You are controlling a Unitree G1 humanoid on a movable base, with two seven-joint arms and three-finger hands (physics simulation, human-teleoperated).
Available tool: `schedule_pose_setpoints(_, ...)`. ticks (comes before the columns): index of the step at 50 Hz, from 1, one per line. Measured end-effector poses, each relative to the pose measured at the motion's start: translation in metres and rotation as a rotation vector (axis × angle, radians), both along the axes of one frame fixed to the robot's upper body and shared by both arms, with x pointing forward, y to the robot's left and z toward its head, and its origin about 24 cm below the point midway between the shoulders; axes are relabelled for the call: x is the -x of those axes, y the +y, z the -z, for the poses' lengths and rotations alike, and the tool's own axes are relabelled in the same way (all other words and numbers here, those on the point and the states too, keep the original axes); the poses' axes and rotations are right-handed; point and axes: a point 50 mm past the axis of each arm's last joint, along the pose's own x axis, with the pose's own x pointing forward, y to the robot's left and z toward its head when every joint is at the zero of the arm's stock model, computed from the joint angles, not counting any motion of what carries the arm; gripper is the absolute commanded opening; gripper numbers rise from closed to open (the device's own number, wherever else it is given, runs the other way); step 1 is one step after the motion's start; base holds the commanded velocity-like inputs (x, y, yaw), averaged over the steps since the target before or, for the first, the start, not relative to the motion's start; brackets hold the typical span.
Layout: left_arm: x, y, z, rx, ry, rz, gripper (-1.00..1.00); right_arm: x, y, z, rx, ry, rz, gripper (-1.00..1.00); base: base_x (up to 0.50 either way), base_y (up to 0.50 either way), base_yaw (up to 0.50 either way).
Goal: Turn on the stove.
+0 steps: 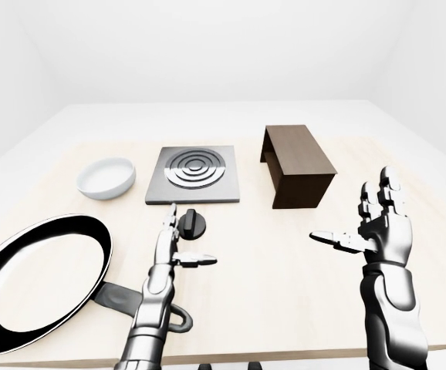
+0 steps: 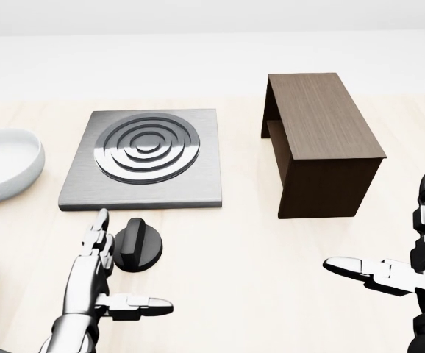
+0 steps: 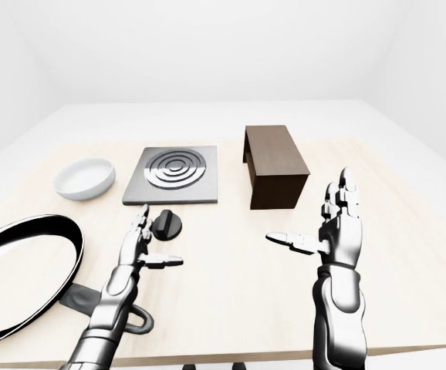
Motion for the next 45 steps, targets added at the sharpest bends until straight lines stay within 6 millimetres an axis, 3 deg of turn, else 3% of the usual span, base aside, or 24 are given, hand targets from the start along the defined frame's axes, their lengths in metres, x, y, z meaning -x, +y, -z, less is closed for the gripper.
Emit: schedule_pose_setpoints(45,0.013,-0.014,0.008,0.008,0.027,0.061,1.00,0.001,0.000,-0.001,-0.003,-0.008,-0.002,1.00,0.00,0.00,0.00)
